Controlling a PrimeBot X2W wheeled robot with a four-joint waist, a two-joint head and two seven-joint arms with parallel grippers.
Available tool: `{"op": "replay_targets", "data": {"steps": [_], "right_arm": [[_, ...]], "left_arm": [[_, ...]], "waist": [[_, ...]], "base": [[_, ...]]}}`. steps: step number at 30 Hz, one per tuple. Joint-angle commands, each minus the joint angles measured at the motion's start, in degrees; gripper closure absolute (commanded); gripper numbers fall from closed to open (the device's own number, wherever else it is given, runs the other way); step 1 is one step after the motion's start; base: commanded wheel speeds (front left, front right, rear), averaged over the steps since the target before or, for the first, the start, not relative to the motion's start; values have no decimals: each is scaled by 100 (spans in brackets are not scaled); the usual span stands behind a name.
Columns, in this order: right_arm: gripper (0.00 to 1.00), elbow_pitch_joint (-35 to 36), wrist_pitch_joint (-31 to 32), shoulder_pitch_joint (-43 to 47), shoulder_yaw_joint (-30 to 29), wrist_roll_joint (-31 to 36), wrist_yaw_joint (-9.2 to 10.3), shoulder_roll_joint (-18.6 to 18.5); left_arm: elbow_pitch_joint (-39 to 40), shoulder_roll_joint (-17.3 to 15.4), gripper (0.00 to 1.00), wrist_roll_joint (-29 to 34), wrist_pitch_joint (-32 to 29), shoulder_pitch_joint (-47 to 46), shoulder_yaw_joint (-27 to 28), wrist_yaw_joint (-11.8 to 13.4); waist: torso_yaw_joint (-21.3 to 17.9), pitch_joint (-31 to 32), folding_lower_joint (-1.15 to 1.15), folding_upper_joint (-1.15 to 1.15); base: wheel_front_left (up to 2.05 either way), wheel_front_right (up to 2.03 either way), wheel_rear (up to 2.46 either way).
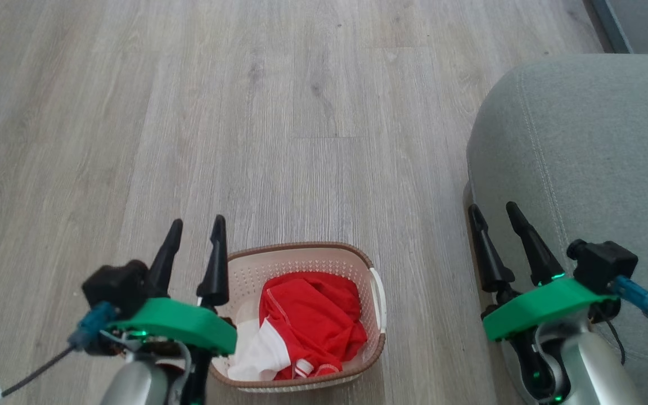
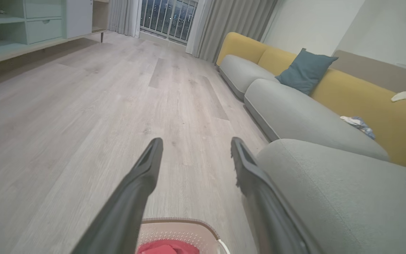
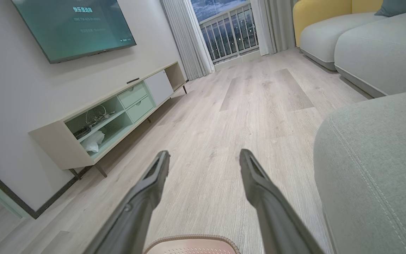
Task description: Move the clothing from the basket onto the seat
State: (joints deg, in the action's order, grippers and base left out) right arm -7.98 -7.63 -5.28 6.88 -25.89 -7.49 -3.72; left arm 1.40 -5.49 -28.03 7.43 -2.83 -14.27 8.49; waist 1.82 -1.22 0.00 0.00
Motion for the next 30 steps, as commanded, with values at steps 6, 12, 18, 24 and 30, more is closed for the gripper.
{"op": "replay_targets", "data": {"steps": [6, 12, 18, 24, 30], "right_arm": [[0, 370, -178, -263, 174, 475, 0, 67], [0, 371, -262, -264, 185, 801, 0, 76], [0, 51, -364, -218, 56, 981, 0, 79], [0, -537, -465, -205, -140, 1046, 0, 80], [0, -1008, -567, -336, -108, 1291, 0, 82]], "left_arm": [[440, -151, 0, 449, 193, -348, -119, 712], [561, -148, 0, 658, 278, -346, -139, 924], [222, -30, 0, 838, 380, -226, -126, 554], [-704, 164, 0, 943, 483, -29, 149, 29], [-1403, 244, 0, 1394, 585, -160, 269, -280]], "waist": [[-7, -14, 0, 0], [4, -35, 0, 0], [31, -70, 0, 0], [28, -92, 0, 0], [0, -170, 0, 0]], "base": [[0, 0, 0], [0, 0, 0], [0, 0, 0], [0, 0, 0], [0, 0, 0]]}}
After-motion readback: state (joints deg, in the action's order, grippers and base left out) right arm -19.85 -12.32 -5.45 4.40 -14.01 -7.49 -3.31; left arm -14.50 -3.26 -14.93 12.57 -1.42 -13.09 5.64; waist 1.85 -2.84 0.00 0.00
